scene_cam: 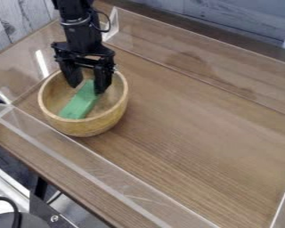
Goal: Put the green block in the brown bowl
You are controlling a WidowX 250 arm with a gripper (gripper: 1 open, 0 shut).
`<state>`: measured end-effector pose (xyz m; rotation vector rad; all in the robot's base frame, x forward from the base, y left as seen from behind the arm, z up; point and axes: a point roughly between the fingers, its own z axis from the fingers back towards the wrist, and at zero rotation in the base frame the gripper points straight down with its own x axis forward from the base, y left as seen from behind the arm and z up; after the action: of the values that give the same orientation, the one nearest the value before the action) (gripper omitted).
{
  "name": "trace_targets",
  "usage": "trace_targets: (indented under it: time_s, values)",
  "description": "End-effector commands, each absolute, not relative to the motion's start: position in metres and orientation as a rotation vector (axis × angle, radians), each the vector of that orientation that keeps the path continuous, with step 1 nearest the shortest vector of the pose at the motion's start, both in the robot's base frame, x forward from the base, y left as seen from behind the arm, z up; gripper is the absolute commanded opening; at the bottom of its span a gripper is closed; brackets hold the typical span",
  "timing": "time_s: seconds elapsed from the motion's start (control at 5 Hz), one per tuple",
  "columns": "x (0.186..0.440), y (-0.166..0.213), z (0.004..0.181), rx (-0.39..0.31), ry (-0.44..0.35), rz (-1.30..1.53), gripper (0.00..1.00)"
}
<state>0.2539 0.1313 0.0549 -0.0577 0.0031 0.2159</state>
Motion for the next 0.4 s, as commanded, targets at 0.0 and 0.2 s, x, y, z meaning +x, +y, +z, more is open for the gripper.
trace_targets:
  time_s: [0.0, 0.2]
  values:
    - [0.2632, 0.1335, 0.0756, -0.024, -0.071, 0.208, 1.0]
    - [0.2638, 0.1324, 0.0747, -0.023, -0.069, 0.208, 1.0]
